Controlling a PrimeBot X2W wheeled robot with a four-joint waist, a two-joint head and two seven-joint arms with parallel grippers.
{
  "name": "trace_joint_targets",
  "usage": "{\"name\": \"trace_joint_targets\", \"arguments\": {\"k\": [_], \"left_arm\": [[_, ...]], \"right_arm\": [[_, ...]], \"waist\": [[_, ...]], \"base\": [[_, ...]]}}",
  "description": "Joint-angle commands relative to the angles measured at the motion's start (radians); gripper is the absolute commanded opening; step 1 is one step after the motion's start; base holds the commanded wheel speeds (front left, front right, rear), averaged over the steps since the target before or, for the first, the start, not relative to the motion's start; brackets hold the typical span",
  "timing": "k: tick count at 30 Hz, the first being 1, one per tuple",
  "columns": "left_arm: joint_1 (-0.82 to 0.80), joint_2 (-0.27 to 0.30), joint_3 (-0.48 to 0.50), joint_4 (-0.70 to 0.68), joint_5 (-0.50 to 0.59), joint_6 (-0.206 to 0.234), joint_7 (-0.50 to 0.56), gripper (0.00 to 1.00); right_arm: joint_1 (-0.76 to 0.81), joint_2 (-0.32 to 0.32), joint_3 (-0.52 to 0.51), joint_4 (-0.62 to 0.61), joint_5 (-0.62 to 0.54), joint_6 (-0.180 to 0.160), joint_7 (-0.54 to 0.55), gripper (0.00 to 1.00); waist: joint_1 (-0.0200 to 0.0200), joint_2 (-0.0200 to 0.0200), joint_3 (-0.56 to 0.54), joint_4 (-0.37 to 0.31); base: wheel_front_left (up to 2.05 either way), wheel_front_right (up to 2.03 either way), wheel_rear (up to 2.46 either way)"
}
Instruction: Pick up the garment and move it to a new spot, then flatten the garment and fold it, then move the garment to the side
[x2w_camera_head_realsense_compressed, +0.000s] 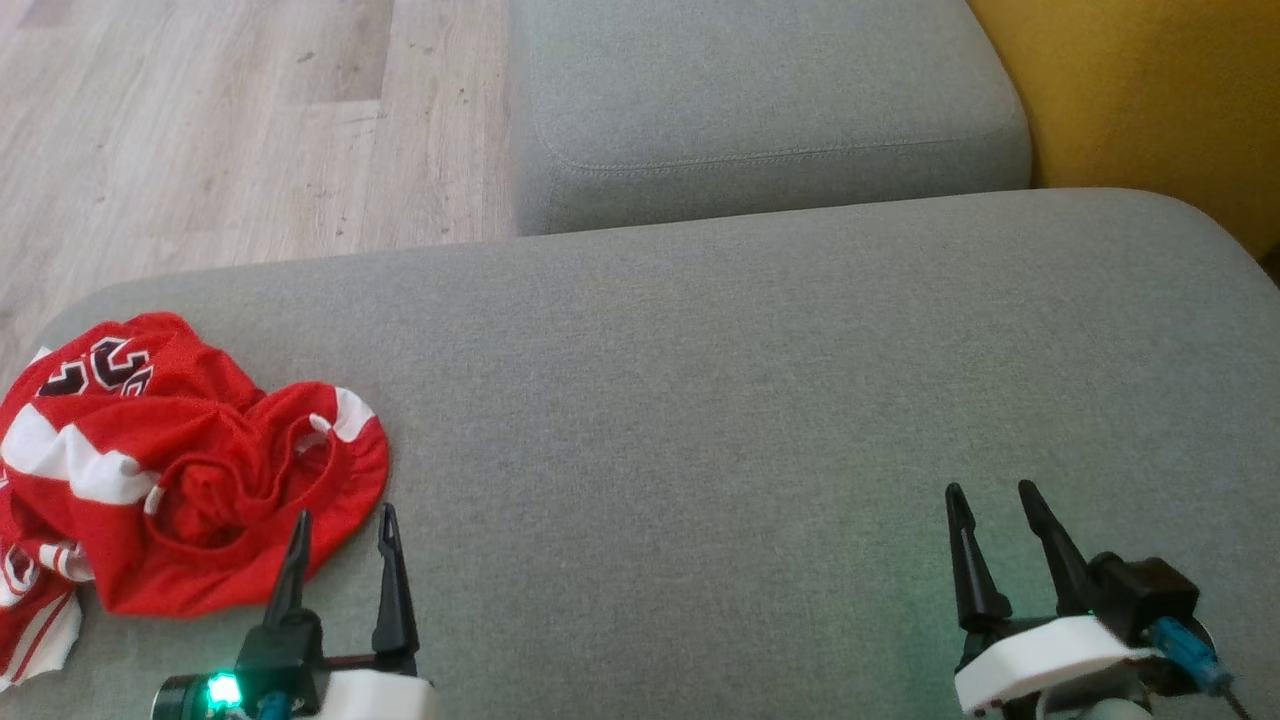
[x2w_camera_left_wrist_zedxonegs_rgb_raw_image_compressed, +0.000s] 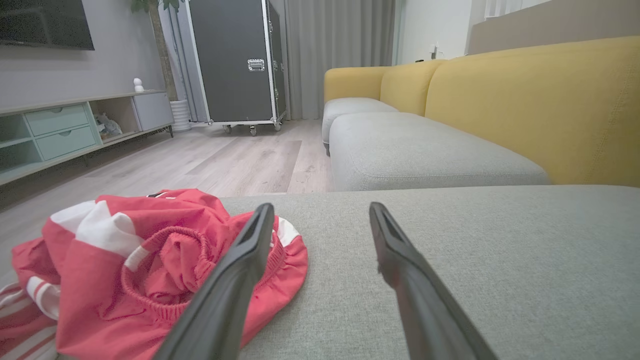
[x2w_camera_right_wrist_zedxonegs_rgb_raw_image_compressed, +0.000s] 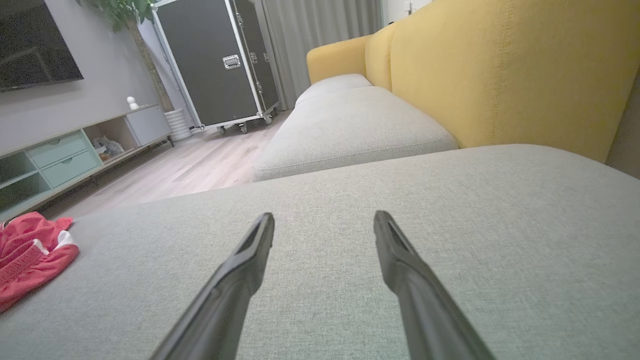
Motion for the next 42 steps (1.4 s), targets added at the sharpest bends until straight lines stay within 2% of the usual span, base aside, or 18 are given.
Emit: {"name": "trace_joint_targets", "arguments": {"k": [1, 8, 16, 30, 35, 42], "left_arm": [[-0.027, 0.017, 0.023, -0.029, 0.033, 0.011, -0.014, 1.00], [-0.016, 0.015, 0.025, -0.021, 0.122, 0.036, -0.038, 1.00], [-0.009, 0.008, 0.030, -0.006, 0.198, 0.040, -0.058, 1.00], [-0.006, -0.017, 0.061, 0.021, 0.198, 0.006, -0.058, 1.00], [-0.007, -0.028, 0.069, 0.028, 0.195, -0.008, -0.058, 1.00], [0.007, -0.020, 0.086, 0.025, 0.208, -0.014, -0.058, 1.00]], "right_arm": [[-0.030, -0.009, 0.021, -0.026, -0.037, -0.001, -0.017, 1.00], [-0.026, -0.010, 0.032, -0.007, -0.146, -0.001, -0.040, 1.00], [-0.020, -0.010, 0.050, -0.007, -0.236, -0.001, -0.061, 1.00], [-0.013, -0.010, 0.055, 0.015, -0.236, -0.001, -0.061, 1.00], [0.007, -0.010, 0.051, 0.020, -0.238, -0.001, -0.061, 1.00], [0.018, -0.010, 0.062, 0.019, -0.226, -0.001, -0.061, 1.00]], "waist": [[0.0000, -0.0001, -0.002, 0.000], [0.0000, -0.0001, -0.014, -0.001], [0.0000, -0.0001, -0.020, -0.001], [0.0000, -0.0001, -0.023, 0.008], [0.0000, -0.0001, -0.031, 0.072], [0.0000, -0.0001, -0.035, 0.224]], "base": [[0.00, 0.00, 0.00], [0.00, 0.00, 0.00], [0.00, 0.00, 0.00], [0.00, 0.00, 0.00], [0.00, 0.00, 0.00], [0.00, 0.00, 0.00]]}}
